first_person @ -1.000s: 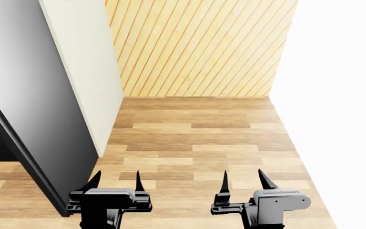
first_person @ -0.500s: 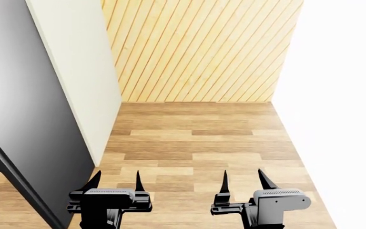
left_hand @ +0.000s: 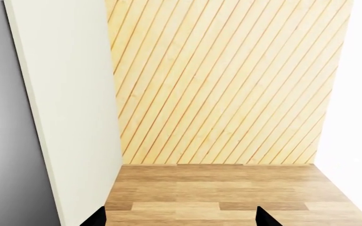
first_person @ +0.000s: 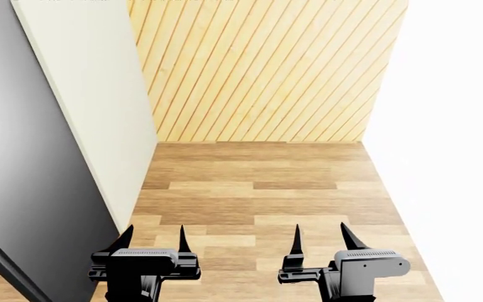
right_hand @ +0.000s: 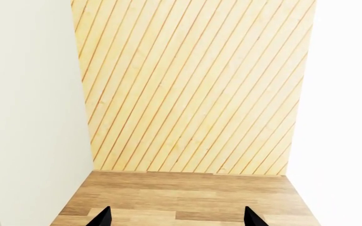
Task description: Close the fridge door
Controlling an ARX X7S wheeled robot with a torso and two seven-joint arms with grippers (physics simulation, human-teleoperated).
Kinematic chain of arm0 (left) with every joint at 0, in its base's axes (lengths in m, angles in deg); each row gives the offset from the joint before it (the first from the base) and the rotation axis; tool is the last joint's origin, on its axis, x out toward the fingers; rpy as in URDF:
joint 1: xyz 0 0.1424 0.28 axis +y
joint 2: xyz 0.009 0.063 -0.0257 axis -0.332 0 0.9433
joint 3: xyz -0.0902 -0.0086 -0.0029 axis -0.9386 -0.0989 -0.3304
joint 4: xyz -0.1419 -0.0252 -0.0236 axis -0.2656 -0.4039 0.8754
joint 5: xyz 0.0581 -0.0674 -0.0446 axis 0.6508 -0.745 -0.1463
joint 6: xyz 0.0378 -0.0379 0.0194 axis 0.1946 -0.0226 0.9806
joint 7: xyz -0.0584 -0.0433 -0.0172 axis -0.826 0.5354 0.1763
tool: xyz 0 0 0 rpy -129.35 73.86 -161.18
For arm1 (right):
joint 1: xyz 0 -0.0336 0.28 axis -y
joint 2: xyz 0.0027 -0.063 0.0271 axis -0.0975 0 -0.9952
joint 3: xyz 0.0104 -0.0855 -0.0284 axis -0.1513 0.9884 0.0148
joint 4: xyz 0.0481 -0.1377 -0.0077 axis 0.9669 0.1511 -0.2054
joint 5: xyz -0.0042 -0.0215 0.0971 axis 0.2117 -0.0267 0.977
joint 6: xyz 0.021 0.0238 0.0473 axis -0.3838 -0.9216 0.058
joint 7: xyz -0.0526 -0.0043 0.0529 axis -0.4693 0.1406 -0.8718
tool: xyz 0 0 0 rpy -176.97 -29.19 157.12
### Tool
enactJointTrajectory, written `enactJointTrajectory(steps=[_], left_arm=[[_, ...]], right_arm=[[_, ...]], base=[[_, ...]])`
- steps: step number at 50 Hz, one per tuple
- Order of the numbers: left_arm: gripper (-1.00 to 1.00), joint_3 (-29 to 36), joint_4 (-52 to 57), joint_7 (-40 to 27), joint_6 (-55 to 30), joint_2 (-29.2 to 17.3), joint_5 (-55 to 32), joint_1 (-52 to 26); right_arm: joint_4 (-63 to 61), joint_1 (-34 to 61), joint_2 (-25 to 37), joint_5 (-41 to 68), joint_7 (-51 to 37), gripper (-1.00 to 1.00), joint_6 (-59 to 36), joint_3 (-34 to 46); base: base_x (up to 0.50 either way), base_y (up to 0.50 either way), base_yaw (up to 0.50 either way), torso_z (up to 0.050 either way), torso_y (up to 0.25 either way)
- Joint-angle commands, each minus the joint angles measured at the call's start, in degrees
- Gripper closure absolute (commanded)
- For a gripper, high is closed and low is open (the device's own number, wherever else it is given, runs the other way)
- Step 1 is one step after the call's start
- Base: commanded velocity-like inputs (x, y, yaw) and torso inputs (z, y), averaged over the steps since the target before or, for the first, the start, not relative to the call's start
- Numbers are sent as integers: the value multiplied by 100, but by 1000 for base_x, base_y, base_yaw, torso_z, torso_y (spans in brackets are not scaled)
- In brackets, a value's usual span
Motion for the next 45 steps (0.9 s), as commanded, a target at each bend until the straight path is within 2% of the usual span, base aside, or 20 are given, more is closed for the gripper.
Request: enactJointTrajectory(steps=[1, 45], left_arm=[[-100, 37, -2, -34, 8, -29, -30, -6], [-100, 153, -26, -160, 22, -124, -143, -25]], right_arm=[[0, 6, 28, 26, -32, -100, 4, 40], [34, 37, 117, 117, -153, -100, 30, 159]], base=[[273, -8, 0, 0, 0], [277, -4, 0, 0, 0]])
